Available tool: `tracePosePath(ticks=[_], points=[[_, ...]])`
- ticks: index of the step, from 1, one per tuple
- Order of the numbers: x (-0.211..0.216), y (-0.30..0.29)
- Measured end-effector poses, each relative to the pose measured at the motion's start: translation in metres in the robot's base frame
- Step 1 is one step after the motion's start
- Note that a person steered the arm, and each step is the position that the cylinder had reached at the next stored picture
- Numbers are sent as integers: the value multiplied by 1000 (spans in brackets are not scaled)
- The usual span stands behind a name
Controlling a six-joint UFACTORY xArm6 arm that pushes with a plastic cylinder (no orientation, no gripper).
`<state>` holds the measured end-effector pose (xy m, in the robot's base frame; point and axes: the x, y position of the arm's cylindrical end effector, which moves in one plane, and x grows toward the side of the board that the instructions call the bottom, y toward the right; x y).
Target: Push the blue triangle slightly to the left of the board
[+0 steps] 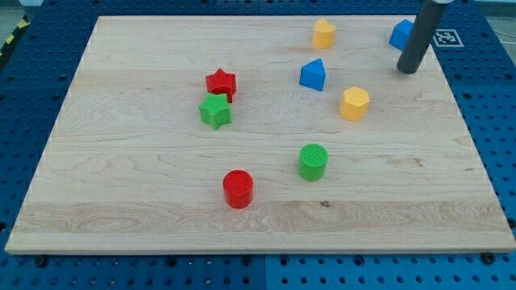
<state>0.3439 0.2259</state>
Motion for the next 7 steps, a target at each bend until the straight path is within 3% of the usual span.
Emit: tracePosePath(ticks=[1,5,7], points=[[21,-28],[19,-103],[-26,-136]])
